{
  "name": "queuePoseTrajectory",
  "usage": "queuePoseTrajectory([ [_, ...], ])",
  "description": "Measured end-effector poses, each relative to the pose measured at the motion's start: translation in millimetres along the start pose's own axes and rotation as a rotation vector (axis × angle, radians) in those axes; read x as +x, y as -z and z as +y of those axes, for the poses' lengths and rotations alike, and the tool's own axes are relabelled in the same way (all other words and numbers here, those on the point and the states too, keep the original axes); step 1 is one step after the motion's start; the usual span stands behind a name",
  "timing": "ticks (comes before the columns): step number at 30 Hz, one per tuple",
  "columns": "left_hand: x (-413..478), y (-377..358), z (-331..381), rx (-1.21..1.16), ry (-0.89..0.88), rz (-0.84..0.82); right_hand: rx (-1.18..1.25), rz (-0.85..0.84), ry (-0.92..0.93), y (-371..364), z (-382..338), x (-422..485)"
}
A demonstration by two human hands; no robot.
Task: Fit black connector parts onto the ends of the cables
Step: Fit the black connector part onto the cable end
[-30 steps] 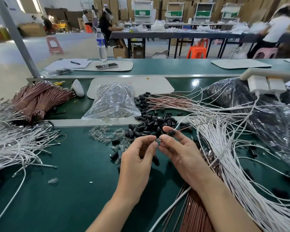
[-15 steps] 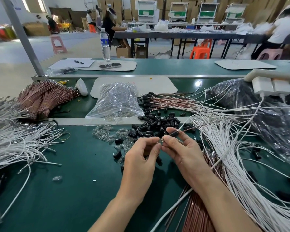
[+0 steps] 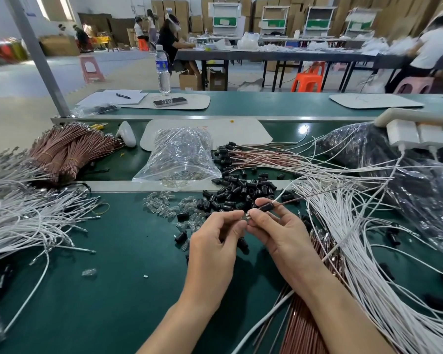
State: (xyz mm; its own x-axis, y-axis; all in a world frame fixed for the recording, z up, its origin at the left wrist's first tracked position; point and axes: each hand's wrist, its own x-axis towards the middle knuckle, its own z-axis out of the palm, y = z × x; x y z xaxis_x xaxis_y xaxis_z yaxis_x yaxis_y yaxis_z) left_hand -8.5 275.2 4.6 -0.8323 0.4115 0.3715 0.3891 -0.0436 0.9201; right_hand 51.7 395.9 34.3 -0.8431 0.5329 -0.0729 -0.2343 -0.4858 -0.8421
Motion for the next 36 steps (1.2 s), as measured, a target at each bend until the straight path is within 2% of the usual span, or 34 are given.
queuePoseTrajectory([
  [12, -0.6, -1.7, 3.1, -0.073, 0.024, 0.009, -0.008, -0.058, -0.001, 1.7, 2.4, 0.4],
  [15, -0.3, -1.1, 2.0, 0.009, -0.010, -0.010, 0.007, -0.048, -0.011, 3.5, 2.6, 1.9],
  [22, -0.3, 3.6, 4.8, 0.345, -0.231, -0.023, -0.004, -0.033, -0.058, 8.0, 1.1, 4.0],
  [36, -2.2, 6.2, 7.6, 0.378, -0.212, -0.020, 0.073, -0.136, -0.153, 7.9, 3.2, 3.4],
])
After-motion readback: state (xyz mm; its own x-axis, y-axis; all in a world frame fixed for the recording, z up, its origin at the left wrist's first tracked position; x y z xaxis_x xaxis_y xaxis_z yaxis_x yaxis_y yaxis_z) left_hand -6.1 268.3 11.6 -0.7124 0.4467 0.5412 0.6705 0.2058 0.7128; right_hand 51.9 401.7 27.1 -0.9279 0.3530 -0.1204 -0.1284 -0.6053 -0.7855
